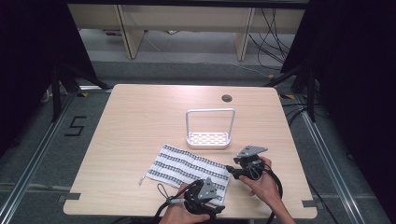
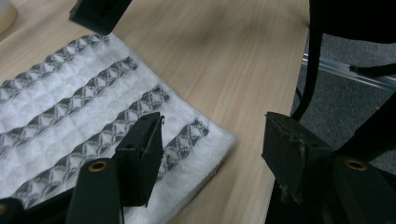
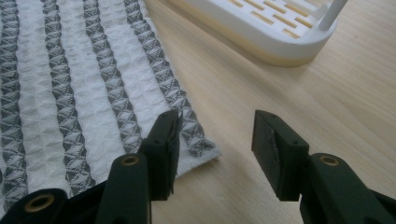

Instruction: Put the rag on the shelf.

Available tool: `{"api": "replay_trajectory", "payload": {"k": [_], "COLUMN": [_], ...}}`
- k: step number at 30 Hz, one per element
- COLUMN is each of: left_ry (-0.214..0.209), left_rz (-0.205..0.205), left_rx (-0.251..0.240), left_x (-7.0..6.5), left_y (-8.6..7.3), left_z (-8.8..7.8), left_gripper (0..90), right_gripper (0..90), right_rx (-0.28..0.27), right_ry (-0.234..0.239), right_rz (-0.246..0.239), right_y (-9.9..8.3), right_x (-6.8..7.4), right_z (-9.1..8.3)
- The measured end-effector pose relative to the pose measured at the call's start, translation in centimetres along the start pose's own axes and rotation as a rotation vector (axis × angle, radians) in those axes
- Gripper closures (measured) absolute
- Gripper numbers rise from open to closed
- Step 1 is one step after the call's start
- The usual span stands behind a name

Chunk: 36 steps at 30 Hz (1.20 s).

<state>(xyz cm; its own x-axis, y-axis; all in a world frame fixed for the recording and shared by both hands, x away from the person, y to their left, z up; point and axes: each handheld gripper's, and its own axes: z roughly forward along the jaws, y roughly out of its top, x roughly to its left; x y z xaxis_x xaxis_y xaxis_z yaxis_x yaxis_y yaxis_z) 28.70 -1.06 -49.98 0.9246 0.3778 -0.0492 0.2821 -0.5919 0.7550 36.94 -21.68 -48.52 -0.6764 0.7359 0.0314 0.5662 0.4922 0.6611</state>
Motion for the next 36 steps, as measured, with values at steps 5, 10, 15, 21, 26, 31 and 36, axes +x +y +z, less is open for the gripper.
{"api": "replay_trajectory", "payload": {"k": [5, 10, 15, 21, 26, 31, 36], "left_ry": [0.009, -0.009, 0.003, 0.006, 0.009, 0.008, 0.002], "left_rz": [0.037, 0.074, 0.080, 0.104, 0.116, 0.137, 0.139], "left_rx": [0.040, 0.092, 0.103, 0.114, 0.120, 0.125, 0.117], "left_x": [0.0, 0.1, 0.3, 0.4, 0.6, 0.8, 0.9], "left_y": [0.1, 0.2, 0.2, 0.2, 0.3, 0.2, 0.2], "left_z": [0.5, 0.9, 1.2, 1.2, 1.1, 1.1, 1.0], "left_gripper": [41.6, 45.3, 50.5, 57.9, 66.9, 74.9, 79.5], "right_gripper": [53.0, 53.0, 53.1, 54.4, 57.8, 65.1, 72.0], "right_rx": [0.002, -0.017, 0.022, 0.011, 0.042, 0.041, 0.037], "right_ry": [0.001, 0.000, 0.005, 0.005, 0.013, 0.030, 0.051], "right_rz": [0.009, -0.013, 0.006, -0.008, -0.008, -0.009, 0.007], "right_y": [0.1, 0.1, 0.1, 0.1, 0.0, -0.3, -0.5], "right_x": [0.0, 0.0, 0.1, 0.1, 0.1, -0.3, -0.5], "right_z": [0.3, 0.6, 0.6, 1.2, 1.2, 1.6, 1.8]}}
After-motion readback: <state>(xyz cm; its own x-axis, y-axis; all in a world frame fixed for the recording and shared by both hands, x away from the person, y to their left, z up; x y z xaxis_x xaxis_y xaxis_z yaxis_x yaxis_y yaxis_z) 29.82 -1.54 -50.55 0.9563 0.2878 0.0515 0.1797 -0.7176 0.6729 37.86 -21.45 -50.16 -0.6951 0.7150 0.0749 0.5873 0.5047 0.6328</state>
